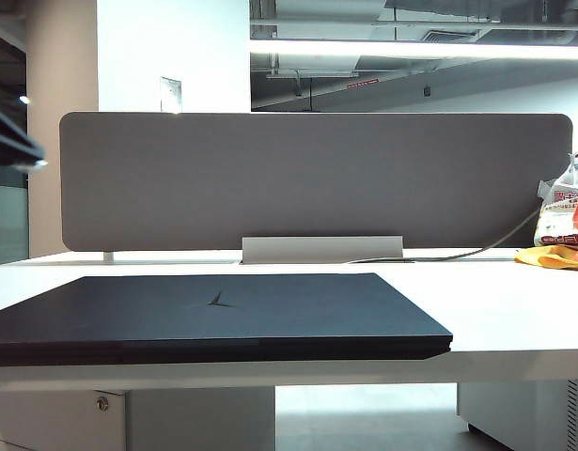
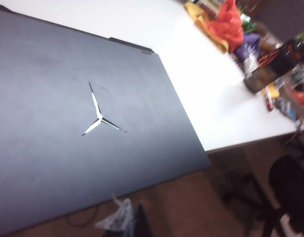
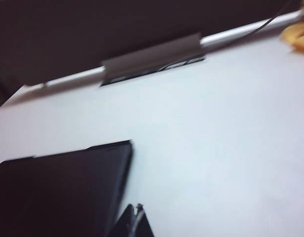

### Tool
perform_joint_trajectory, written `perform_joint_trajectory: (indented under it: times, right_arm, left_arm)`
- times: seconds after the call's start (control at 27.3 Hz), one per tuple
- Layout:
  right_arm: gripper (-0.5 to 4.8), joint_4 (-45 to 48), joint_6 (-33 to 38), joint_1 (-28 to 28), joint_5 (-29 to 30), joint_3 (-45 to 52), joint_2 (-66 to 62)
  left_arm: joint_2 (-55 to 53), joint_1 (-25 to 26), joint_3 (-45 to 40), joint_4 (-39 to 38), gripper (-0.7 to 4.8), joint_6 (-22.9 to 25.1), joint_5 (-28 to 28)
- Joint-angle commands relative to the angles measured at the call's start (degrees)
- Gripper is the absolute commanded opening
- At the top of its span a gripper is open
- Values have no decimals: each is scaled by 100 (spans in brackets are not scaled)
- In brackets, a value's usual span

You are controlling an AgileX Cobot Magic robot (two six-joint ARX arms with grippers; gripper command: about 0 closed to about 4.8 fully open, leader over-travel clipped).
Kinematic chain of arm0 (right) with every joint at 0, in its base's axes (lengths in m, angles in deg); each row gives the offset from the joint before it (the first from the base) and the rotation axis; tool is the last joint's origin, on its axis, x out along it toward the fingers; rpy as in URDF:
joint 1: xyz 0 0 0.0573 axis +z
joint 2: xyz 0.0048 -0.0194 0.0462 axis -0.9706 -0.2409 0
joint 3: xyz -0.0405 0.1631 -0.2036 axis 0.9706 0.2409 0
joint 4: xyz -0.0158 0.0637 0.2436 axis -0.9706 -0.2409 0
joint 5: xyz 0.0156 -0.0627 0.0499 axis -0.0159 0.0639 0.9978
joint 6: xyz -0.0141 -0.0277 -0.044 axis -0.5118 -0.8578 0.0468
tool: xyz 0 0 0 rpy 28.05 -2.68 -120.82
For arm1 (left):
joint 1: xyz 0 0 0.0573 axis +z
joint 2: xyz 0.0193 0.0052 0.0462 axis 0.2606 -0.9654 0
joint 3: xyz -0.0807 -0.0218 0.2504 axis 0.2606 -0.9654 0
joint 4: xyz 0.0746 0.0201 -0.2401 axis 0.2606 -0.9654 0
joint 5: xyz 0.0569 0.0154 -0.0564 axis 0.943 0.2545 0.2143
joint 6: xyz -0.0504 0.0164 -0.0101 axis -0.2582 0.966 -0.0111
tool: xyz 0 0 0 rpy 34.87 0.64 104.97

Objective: Open the lid of the laptop and use the keypad to enter the password "123".

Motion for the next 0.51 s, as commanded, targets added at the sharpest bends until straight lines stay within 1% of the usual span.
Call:
perform_joint_trajectory:
  times: [0.04, 0.11, 0.26, 0.4, 0.51]
  right_arm:
    - [-5, -168, -59, 7, 527, -529, -450]
    - [-5, -374, -190, 9, 667, -841, -634]
    - [-5, -1019, -529, 17, 839, -1565, -802]
    - [-5, -1775, -793, 120, 857, -2240, -820]
    - [-5, -2210, -820, 267, 861, -2680, -822]
  left_arm:
    - [-605, -293, 339, 35, -6, 352, 321]
    - [-909, -426, 448, 37, -6, 448, 343]
    - [-1397, -649, 507, 48, -6, 472, 382]
    - [-1515, -734, 507, 50, -6, 575, 426]
    - [-1512, -734, 507, 55, -6, 573, 492]
